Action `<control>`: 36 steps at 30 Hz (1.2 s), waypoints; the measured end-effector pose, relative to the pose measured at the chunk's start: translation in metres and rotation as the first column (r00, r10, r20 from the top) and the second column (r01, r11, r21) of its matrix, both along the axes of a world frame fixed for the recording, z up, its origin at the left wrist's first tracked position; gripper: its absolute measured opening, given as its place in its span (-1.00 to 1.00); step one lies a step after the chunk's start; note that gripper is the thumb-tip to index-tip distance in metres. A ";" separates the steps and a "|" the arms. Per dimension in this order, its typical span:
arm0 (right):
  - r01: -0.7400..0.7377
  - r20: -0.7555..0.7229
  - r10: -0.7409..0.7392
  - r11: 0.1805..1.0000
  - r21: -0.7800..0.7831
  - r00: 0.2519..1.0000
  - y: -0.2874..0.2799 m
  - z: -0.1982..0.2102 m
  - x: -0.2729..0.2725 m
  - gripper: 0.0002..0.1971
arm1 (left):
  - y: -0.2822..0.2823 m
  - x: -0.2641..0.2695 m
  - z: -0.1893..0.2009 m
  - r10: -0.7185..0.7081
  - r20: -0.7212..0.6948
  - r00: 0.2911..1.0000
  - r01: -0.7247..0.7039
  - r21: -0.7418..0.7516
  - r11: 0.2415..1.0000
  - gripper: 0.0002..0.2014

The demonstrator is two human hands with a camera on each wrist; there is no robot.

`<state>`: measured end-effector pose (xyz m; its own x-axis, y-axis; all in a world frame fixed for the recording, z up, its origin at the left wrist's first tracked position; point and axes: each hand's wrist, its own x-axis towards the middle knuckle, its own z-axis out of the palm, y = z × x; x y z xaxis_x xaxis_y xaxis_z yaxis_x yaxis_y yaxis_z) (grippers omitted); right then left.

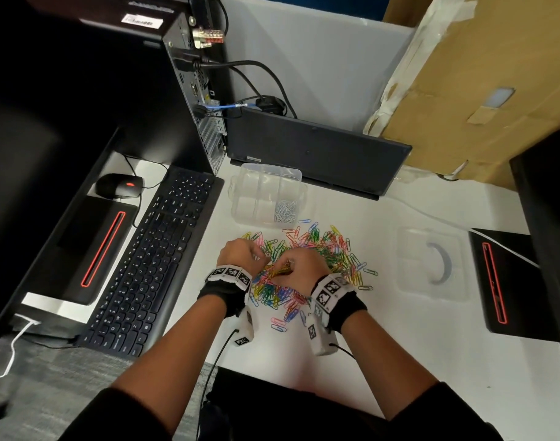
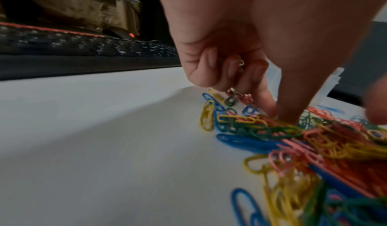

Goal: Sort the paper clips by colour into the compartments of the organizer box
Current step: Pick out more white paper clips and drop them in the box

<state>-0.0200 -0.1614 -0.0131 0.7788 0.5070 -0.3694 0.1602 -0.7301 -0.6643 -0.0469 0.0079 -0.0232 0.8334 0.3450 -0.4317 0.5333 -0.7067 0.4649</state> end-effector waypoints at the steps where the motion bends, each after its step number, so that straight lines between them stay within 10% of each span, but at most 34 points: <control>1: -0.040 0.034 0.041 0.999 -0.035 0.999 0.003 0.000 -0.004 -0.77 | -0.001 0.002 0.001 -0.002 -0.015 1.000 0.002 0.010 1.000 -0.85; 14: 0.004 0.150 0.011 0.995 -0.099 0.989 -0.027 -0.006 0.015 -0.94 | 0.008 -0.012 -0.003 0.109 0.074 0.991 -0.078 -0.338 0.938 -0.67; 18: -0.035 0.190 0.049 0.997 -0.075 0.981 -0.026 0.001 0.017 -0.94 | 0.005 -0.019 -0.007 0.092 0.073 0.993 -0.058 -0.377 0.924 -0.91; 30: -0.303 0.228 0.358 0.921 -0.245 0.905 0.019 0.001 0.005 -0.86 | 0.007 -0.034 0.002 -0.216 0.060 0.974 0.214 0.048 0.976 -0.82; 36: -0.211 0.133 0.225 0.971 -0.112 0.965 -0.001 -0.005 0.014 -0.93 | 0.008 -0.035 -0.005 -0.188 0.139 0.972 0.188 0.018 0.982 -0.84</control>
<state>-0.0065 -0.1622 -0.0184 0.7017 0.6380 -0.3171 0.4111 -0.7261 -0.5512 -0.0822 0.0158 -0.0282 0.9355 0.1783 -0.3050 0.3208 -0.7905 0.5218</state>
